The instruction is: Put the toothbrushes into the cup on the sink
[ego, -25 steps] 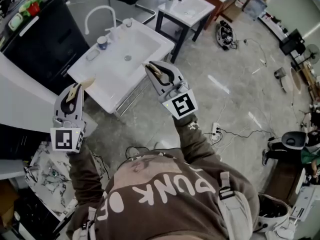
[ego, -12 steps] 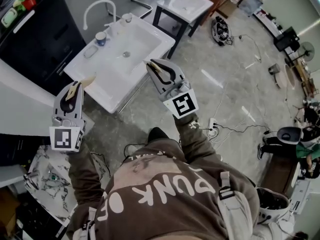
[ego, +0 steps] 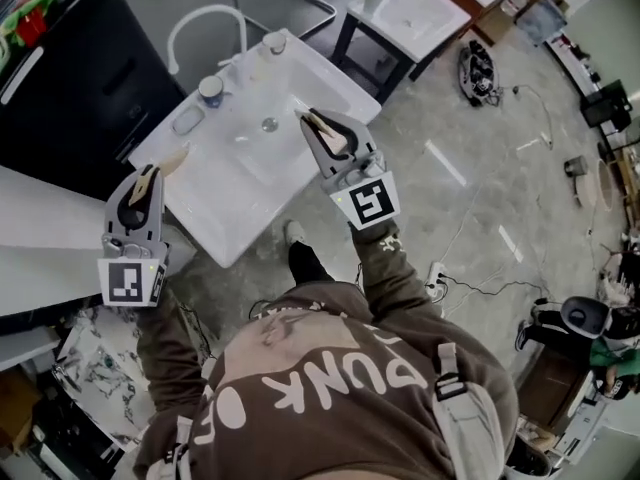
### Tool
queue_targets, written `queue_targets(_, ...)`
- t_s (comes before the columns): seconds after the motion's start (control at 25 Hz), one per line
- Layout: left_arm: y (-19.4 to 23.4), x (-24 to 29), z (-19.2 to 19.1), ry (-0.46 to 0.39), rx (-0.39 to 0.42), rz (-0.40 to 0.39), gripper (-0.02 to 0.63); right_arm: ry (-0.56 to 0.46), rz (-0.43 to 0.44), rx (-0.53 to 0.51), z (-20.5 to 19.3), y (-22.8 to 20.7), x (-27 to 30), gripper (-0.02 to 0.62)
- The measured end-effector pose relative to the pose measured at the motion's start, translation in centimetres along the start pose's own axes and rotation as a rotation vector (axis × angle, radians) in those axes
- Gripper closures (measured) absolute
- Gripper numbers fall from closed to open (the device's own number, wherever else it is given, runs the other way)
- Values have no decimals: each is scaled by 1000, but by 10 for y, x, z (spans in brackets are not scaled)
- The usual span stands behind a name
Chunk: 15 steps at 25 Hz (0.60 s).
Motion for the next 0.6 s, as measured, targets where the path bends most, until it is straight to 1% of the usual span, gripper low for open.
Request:
queue_targets(0.16, 12, 56, -5, 44, 18, 21, 566, 24, 13, 24, -27, -73, 52, 537)
queue_targets(0.24, 18, 80, -7, 62, 24, 31, 566, 12, 17, 39, -39, -109, 83, 537)
queue_targets(0.32, 23, 99, -13, 84, 11, 48, 566, -10, 25, 71, -55, -141, 117, 537)
queue_targets(0.44, 29, 122, -25, 131, -6, 67, 566, -20, 50, 110, -83, -177, 168, 537)
queue_targets(0.52, 33, 136, -33, 158, -12, 75, 566, -3, 69, 120, -105, -196, 202, 537)
queue_targets(0.6, 36, 150, -40, 166, -13, 77, 566, 24, 86, 128, -130, -212, 234, 537)
Point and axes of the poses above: the fingertips, and each gripper's own axes: x forward along the fingers, y to its left, z out of its top, the point moved 9 cm from there along -x, backward along the fingers, and after that the axes turned 9 degrees about x, right-handed, at the moved point
